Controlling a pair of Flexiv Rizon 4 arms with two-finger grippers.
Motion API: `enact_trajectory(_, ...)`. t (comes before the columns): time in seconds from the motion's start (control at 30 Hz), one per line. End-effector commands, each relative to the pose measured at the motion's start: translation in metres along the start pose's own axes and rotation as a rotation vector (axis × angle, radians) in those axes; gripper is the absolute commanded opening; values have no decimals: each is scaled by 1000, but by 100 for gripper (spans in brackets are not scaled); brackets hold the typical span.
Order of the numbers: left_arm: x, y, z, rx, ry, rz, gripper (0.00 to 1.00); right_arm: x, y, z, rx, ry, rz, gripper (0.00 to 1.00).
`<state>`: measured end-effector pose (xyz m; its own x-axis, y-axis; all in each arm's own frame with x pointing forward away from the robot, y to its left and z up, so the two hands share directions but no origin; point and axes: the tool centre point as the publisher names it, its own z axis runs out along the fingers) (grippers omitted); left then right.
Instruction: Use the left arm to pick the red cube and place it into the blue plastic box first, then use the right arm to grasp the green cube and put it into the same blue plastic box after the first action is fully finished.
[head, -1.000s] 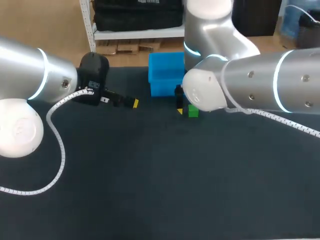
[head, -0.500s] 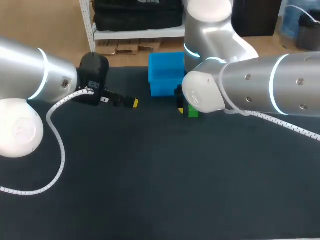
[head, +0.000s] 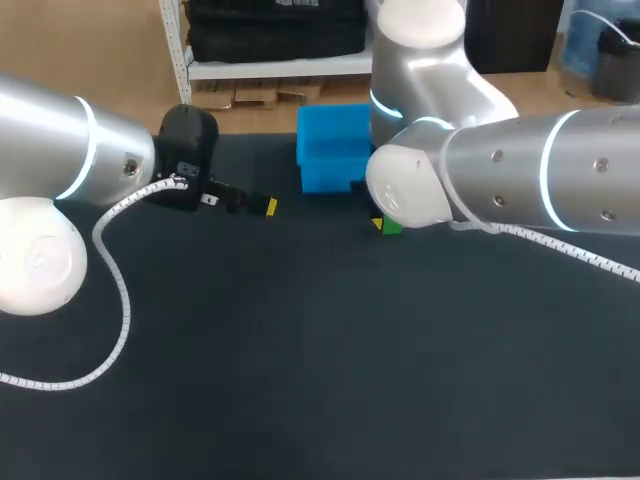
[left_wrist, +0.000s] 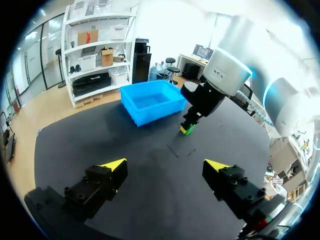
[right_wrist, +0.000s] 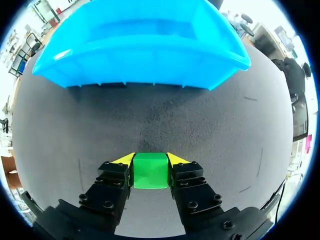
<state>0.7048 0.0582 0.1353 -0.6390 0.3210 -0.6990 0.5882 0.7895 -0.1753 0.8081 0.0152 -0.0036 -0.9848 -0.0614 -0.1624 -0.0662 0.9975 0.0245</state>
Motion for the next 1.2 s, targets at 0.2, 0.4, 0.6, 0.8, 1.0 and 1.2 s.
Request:
enact_trajectory(0.2, 1, 2, 0, 9, -5, 2, 100, -3, -9, -27, -12, -23, 15, 0)
enact_trajectory(0.4, 1, 2, 0, 9, -5, 2, 100, -9, -10, -68, -12, -55, 16, 0)
enact_trajectory(0.6, 1, 2, 0, 9, -5, 2, 100, -13, -9, -116, -36, -117, 16, 0)
enact_trajectory(0.8, 1, 2, 0, 9, -5, 2, 100, -13, -7, -140, -56, -161, 7, 0)
enact_trajectory(1.0, 1, 2, 0, 9, -5, 2, 100, -10, -4, -146, -92, -212, -3, 0)
enact_trajectory(1.2, 1, 2, 0, 9, -5, 2, 100, -14, -4, -152, -140, -307, 0, 0)
